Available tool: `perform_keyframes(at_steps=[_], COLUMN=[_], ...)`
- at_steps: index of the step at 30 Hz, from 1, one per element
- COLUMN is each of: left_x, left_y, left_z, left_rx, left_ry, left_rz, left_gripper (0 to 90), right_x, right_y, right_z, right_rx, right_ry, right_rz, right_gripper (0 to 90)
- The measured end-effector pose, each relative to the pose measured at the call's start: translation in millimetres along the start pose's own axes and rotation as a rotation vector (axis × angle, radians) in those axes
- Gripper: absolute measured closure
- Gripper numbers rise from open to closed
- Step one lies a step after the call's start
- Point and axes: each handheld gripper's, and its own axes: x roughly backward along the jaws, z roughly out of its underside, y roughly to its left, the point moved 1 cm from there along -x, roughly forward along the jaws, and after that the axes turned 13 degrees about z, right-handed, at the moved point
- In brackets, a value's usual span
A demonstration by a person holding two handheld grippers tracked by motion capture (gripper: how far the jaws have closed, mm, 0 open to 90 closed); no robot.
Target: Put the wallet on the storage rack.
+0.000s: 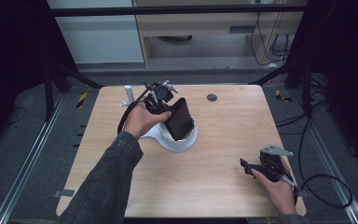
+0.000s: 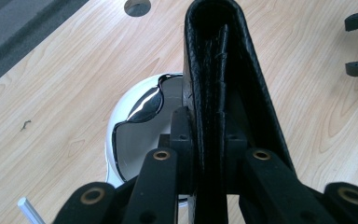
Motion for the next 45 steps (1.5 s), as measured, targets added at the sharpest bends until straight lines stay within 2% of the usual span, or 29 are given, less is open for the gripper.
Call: perform_keyframes(at_steps=[5,6,7,8,9,10,13,15,21,24,25,28,33,35,36,38,39,42,43,45], left_x=[-0.9,-0.2,1.1,5.2,5.2,10.6,16.7,24.5,38.9,49.2,54.9,61.9,67.6,70.4,70.7,70.7,70.1,65.1,65.1,58.6], left_y=[2.7,3.2,3.2,2.7,2.7,1.2,-0.5,-2.1,-4.6,-11.2,-16.1,-23.8,-32.6,-41.3,-45.3,-48.0,-50.4,-58.4,-58.4,-64.2], left_z=[-0.6,-0.5,-0.1,0.5,0.5,2.1,3.9,6.2,8.8,11.0,13.4,19.6,28.0,35.4,39.0,42.5,46.1,60.1,60.1,70.4], left_rx=[0.015,0.022,0.025,0.016,0.016,0.011,0.006,0.009,-0.01,-0.028,-0.049,-0.071,-0.083,-0.095,-0.102,-0.109,-0.108,-0.106,-0.106,-0.102], left_ry=[-0.014,-0.027,-0.039,-0.059,-0.059,-0.082,-0.098,-0.139,-0.161,-0.191,-0.194,-0.209,-0.233,-0.25,-0.254,-0.253,-0.255,-0.252,-0.252,-0.257], left_rz=[-0.02,-0.034,-0.047,-0.077,-0.077,-0.081,-0.101,-0.118,-0.132,-0.148,-0.156,-0.161,-0.162,-0.169,-0.171,-0.171,-0.167,-0.156,-0.156,-0.136], left_gripper=[75.3,64.6,64.6,58.5,57.3,58.9,59.0,56.6,55.4,53.2,51.0,47.0,37.9,32.4,29.8,23.4,23.4,14.2,13.3,11.1], right_x=[0.8,1.3,1.3,1.6,1.6,2.0,2.2,2.0,1.3,1.9,1.4,0.4,-0.1,-1.6,-1.3,-2.6,-2.9,-5.8,-6.1,-6.1], right_y=[1.1,1.5,1.5,1.6,1.5,2.0,2.5,2.8,3.5,3.4,3.0,3.5,5.0,4.2,4.7,4.3,4.8,5.3,5.6,6.8], right_z=[0.4,0.7,0.7,0.8,0.8,0.8,1.2,1.2,1.4,1.7,1.8,1.8,2.7,3.8,4.0,4.8,5.2,6.8,6.9,7.0], right_rx=[-0.006,-0.007,-0.007,-0.003,0.0,-0.002,-0.002,0.001,0.006,-0.002,-0.001,0.012,0.015,0.027,0.018,0.027,0.023,0.041,0.041,0.04], right_ry=[0.004,0.004,0.004,0.004,0.002,0.004,0.006,0.006,0.009,0.015,0.015,0.017,0.028,0.029,0.037,0.038,0.046,0.056,0.055,0.064], right_rz=[-0.003,-0.004,-0.004,-0.003,-0.003,-0.005,-0.005,-0.008,-0.008,-0.01,-0.009,-0.013,-0.016,-0.012,-0.016,-0.011,-0.014,-0.008,-0.009,-0.01], right_gripper=[9.7,9.7,9.7,9.7,9.7,9.8,9.7,9.8,9.9,9.9,9.9,9.9,9.3,8.8,8.5,8.2,8.1,6.6,6.4,5.9])
